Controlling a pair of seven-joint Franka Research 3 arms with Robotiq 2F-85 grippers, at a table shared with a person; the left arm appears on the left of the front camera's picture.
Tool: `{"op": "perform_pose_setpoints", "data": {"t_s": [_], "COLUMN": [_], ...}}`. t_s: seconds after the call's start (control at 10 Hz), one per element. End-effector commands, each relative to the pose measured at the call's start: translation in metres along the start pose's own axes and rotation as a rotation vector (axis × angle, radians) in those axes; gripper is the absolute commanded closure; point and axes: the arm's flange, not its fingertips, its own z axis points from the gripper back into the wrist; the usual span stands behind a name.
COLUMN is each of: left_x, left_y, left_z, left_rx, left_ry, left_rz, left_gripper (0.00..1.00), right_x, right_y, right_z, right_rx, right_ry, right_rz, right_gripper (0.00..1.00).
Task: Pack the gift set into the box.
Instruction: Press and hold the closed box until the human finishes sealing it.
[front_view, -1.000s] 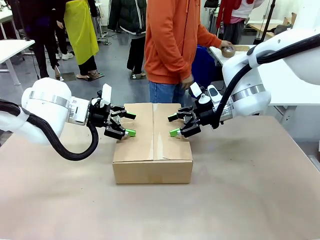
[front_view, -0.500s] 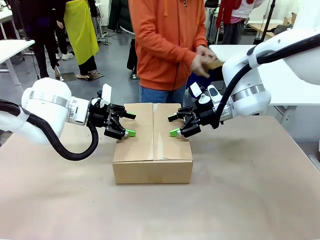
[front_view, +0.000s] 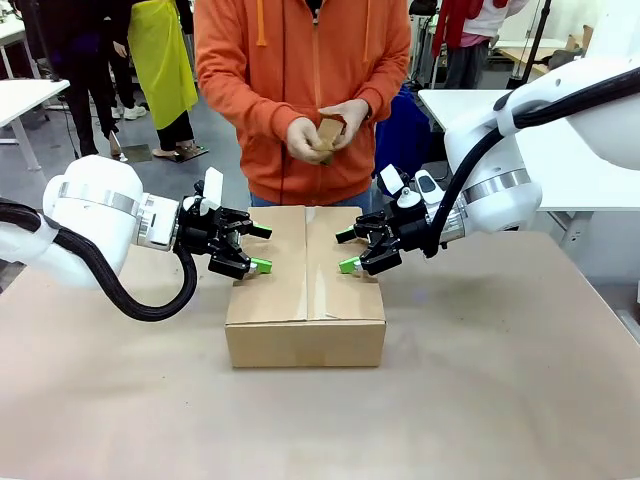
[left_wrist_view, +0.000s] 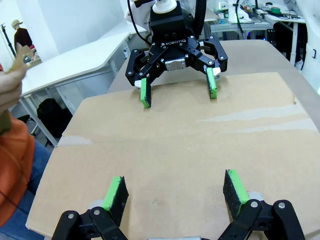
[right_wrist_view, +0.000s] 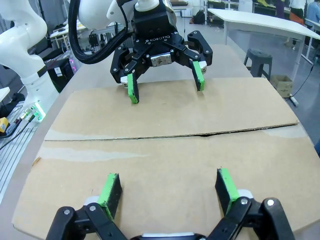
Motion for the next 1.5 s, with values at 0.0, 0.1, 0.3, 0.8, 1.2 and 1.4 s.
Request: {"op": "perform_pose_setpoints", "data": {"t_s": [0.0, 0.1, 0.3, 0.8, 1.2, 1.4], "left_x": [-0.0032, -0.0032, -0.0032, -0.0032, -0.0032, -0.0032], "left_y": [-0.0017, -0.0017, -0.0017, -0.0017, -0.0017, -0.0017], "left_z": [0.0005, 0.0005, 0.0005, 0.0005, 0.0005, 0.0005], "left_rx": [0.002, 0.002, 0.002, 0.002, 0.002, 0.002], "left_ry": [-0.003, -0.003, -0.003, -0.003, -0.003, -0.003], "left_rz": [-0.011, -0.011, -0.011, -0.011, -0.011, -0.011], "left_gripper": [0.0, 0.0, 0.0, 0.0, 0.0, 0.0], "right_x": [-0.0034, -0.0034, -0.0034, -0.0034, -0.0034, -0.0034], "right_y": [0.0004, 0.0004, 0.0004, 0.0004, 0.0004, 0.0004], "right_z": [-0.0008, -0.0008, -0.0008, -0.0008, -0.0008, -0.0008], "right_rx": [0.001, 0.001, 0.001, 0.001, 0.001, 0.001], "right_ry": [0.001, 0.001, 0.001, 0.001, 0.001, 0.001], "right_rz": [0.008, 0.008, 0.008, 0.008, 0.008, 0.008], "right_gripper": [0.0, 0.0, 0.0, 0.0, 0.0, 0.0]}}
